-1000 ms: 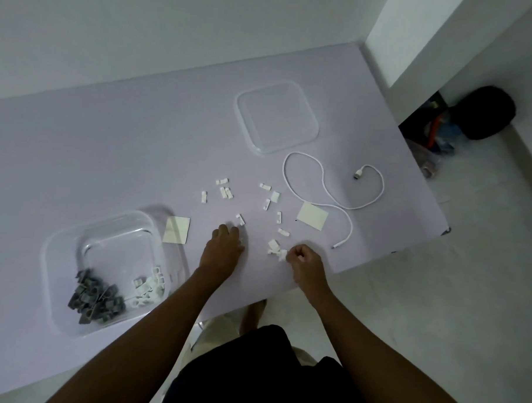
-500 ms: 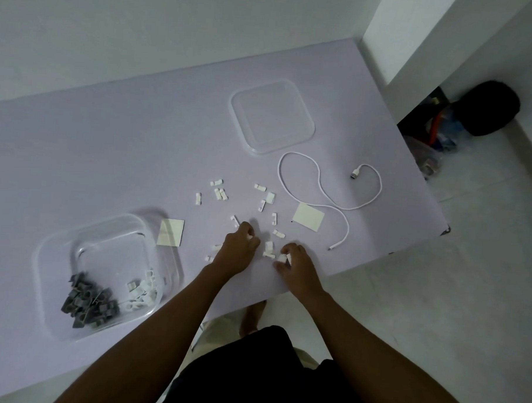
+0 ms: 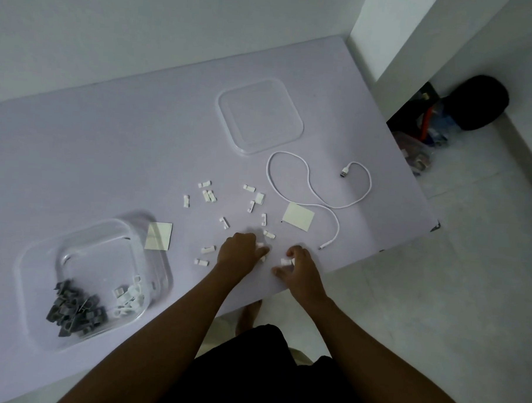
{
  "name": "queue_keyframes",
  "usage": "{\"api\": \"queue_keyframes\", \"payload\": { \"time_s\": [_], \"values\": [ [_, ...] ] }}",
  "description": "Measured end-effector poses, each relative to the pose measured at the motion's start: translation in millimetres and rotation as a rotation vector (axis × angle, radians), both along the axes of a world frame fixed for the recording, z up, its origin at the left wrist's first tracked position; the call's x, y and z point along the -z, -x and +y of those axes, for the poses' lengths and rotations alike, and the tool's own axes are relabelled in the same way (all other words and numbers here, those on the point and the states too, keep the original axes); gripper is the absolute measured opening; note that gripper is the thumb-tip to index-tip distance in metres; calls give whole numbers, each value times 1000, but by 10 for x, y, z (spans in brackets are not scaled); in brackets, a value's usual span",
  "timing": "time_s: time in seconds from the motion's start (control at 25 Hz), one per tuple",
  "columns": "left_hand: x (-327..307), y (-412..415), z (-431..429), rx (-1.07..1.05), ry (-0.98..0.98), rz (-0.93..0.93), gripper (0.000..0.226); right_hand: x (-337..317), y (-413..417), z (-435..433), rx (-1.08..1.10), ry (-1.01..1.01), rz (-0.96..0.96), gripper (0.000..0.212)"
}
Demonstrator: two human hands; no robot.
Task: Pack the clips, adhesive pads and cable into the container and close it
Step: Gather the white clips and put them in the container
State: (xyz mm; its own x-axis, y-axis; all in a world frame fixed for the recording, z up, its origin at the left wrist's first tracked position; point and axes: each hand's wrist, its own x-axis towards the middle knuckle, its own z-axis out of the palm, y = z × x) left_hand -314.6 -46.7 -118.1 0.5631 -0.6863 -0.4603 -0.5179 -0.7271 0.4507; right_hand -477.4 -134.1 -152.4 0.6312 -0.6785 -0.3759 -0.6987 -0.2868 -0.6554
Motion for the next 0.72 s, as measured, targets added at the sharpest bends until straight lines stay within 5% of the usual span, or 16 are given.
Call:
{"api": "queue_keyframes", "payload": {
  "time_s": [0.48, 0.6, 0.72],
  "values": [
    [-52, -76, -11, -250, 106, 78, 30, 41, 3, -11, 41, 74, -24, 18],
    [-46, -115, 34, -323, 142, 123, 33, -95, -188, -17, 238, -86, -118, 15],
    [-34, -222, 150, -408, 152, 200, 35, -309, -452, -90, 562, -463, -359, 17]
  ]
}}
